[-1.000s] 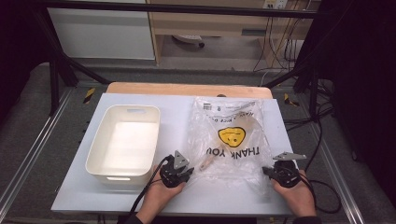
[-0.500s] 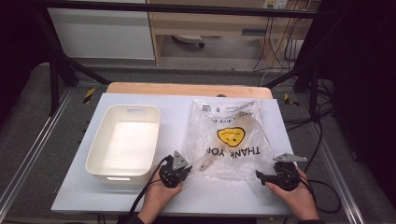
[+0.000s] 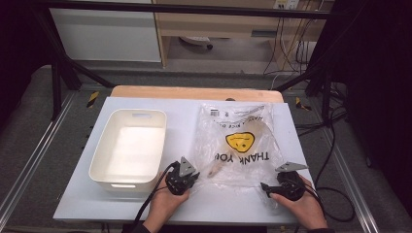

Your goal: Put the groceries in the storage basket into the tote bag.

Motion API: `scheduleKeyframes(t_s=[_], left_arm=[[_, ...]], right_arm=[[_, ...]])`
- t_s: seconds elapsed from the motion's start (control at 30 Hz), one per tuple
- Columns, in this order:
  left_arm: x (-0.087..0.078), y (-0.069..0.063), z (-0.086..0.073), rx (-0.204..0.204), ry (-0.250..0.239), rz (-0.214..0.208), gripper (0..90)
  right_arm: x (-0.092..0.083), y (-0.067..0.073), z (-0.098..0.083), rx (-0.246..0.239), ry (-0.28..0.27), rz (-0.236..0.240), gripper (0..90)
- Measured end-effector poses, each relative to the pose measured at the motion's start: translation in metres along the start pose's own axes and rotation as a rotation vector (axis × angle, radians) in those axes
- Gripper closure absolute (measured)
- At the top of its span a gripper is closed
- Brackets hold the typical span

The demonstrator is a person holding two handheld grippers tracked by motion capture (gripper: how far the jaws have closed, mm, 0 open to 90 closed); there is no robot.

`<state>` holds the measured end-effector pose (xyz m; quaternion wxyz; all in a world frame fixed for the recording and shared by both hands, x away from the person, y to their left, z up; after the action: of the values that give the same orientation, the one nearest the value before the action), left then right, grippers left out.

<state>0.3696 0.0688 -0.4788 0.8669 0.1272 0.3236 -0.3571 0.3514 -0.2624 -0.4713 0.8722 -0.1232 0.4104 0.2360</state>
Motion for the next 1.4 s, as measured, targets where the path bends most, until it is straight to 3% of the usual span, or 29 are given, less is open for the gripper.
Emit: scheduleKeyframes(t_s=[0.23, 0.47, 0.63, 0.93, 1.4], left_arm=[[0.000, 0.000, 0.000, 0.001, -0.001, 0.002, 88.7], [0.000, 0.000, 0.000, -0.001, -0.002, 0.000, 89.1], [0.000, 0.001, 0.000, -0.007, -0.004, -0.003, 89.7], [-0.002, -0.001, 0.004, -0.017, -0.006, -0.017, 90.0], [-0.023, -0.005, 0.037, -0.023, -0.069, -0.059, 90.0]], right_arm=[[-0.001, 0.005, 0.003, -0.027, -0.010, 0.021, 66.5], [0.002, 0.012, 0.009, -0.065, 0.012, 0.038, 89.8], [0.001, 0.016, 0.013, -0.083, 0.014, 0.065, 90.0], [-0.013, 0.024, 0.033, -0.112, -0.043, 0.069, 90.0], [-0.035, 0.026, 0.071, -0.172, -0.090, 0.046, 90.0]])
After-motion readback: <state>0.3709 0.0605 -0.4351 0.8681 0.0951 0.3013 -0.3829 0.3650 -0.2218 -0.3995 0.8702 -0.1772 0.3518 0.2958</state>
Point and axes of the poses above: each handheld gripper's, and its own axes: x roughly forward along the jaws, z roughly out of its top, y roughly to its left, the point moved 3 cm from there along x, roughly forward along the jaws, and after that the axes turned 2 degrees about -x, right-handed, at the moved point
